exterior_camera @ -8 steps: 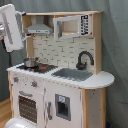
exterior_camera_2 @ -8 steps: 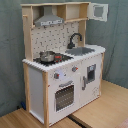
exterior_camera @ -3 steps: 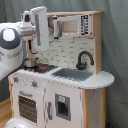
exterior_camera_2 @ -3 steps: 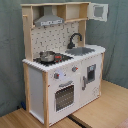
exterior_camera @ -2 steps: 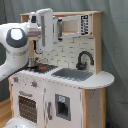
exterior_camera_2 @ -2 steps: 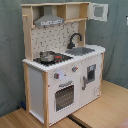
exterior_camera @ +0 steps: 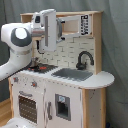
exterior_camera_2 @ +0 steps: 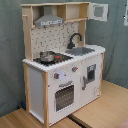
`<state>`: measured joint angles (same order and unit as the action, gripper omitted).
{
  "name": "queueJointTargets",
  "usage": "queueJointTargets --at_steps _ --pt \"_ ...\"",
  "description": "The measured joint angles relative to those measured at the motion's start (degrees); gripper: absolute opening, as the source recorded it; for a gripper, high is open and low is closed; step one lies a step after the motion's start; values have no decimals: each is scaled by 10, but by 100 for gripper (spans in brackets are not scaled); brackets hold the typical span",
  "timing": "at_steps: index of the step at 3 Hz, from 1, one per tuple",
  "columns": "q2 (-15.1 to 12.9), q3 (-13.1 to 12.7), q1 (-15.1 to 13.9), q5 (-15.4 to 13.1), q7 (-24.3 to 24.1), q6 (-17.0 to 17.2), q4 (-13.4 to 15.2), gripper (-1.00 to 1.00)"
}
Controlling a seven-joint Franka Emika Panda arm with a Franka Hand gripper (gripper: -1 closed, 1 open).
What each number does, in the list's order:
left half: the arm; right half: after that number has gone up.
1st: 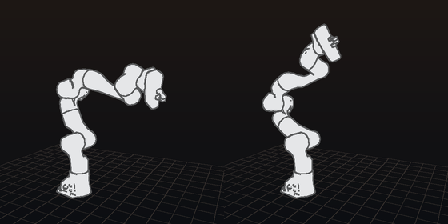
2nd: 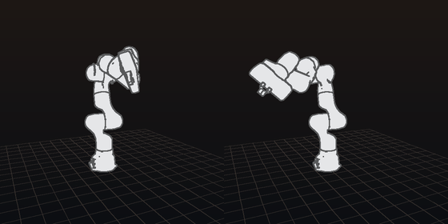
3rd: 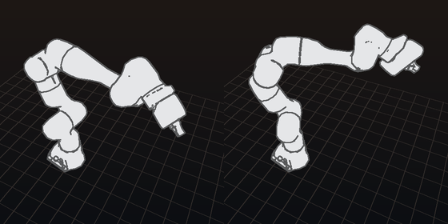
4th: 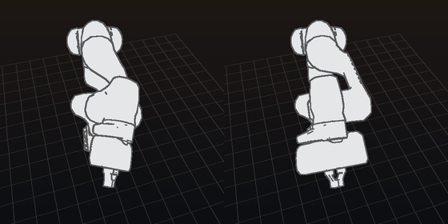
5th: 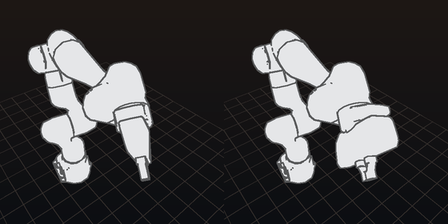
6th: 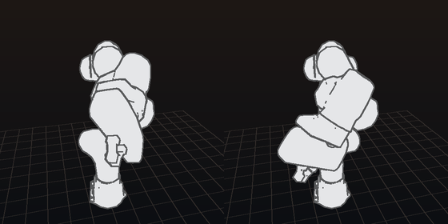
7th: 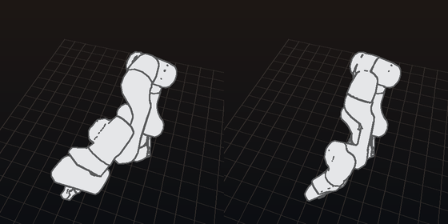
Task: Play with the kitchen
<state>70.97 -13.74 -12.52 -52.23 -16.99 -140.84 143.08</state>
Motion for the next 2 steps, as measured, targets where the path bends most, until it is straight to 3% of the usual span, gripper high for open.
queueJointTargets --at_steps 1,2 --pt "-13 1 -7 0 -3 -15 -3 -100" --pt "-50 3 -29 0 -5 -54 -15 -100"
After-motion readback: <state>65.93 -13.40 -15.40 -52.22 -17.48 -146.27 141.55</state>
